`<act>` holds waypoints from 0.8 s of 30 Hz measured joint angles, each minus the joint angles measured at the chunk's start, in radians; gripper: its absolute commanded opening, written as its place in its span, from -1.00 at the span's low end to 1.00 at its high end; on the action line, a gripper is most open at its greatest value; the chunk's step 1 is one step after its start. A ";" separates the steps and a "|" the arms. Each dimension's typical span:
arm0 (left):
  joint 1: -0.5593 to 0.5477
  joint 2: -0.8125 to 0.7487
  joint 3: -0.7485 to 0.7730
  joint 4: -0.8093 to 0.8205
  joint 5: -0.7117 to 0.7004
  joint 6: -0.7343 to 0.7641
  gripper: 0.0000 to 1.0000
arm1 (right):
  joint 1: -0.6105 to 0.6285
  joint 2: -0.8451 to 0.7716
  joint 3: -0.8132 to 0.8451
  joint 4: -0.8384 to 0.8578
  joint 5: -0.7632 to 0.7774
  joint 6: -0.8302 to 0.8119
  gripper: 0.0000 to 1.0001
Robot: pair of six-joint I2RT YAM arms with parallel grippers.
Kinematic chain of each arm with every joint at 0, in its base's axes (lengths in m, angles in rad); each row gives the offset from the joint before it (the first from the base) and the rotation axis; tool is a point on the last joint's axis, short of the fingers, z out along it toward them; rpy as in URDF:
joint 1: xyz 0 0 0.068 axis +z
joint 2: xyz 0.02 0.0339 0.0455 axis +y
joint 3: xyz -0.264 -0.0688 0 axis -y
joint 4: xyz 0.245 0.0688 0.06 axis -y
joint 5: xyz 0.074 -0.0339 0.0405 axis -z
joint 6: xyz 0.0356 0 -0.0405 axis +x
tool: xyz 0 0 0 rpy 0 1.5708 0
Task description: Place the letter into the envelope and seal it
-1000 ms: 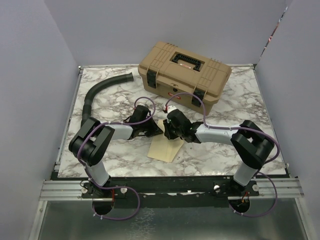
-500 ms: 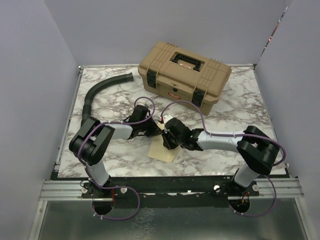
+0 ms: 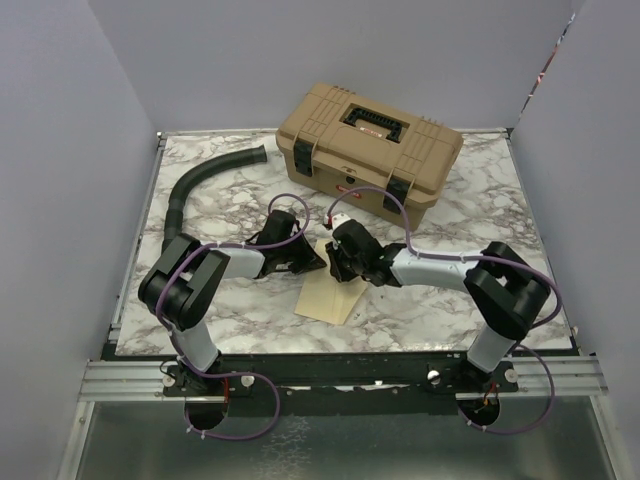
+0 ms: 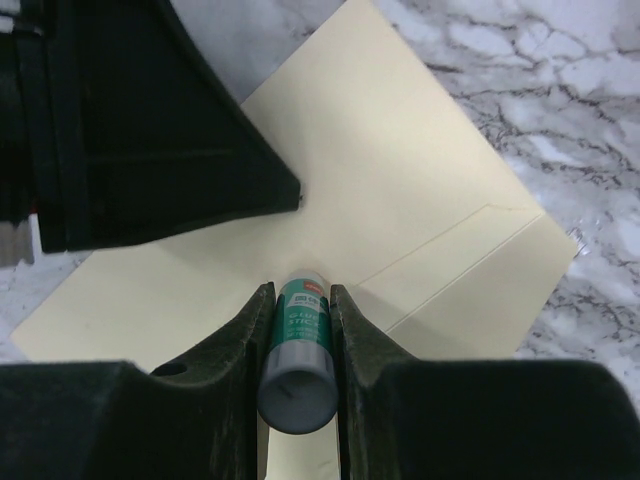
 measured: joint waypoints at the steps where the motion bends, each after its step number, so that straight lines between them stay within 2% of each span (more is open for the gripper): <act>1: 0.000 0.000 0.000 0.000 0.000 0.000 -1.00 | -0.005 0.009 0.008 0.000 0.003 -0.003 -0.99; 10: 0.006 0.008 0.005 0.000 0.017 0.003 -1.00 | -0.004 0.049 0.059 -0.006 0.012 -0.022 -0.99; 18: 0.017 0.017 0.008 0.001 0.040 0.003 -1.00 | 0.061 -0.018 0.008 -0.066 0.009 0.006 -0.99; 24: 0.023 0.021 0.010 0.002 0.053 0.003 -1.00 | 0.078 -0.035 -0.011 -0.070 -0.047 0.001 -0.99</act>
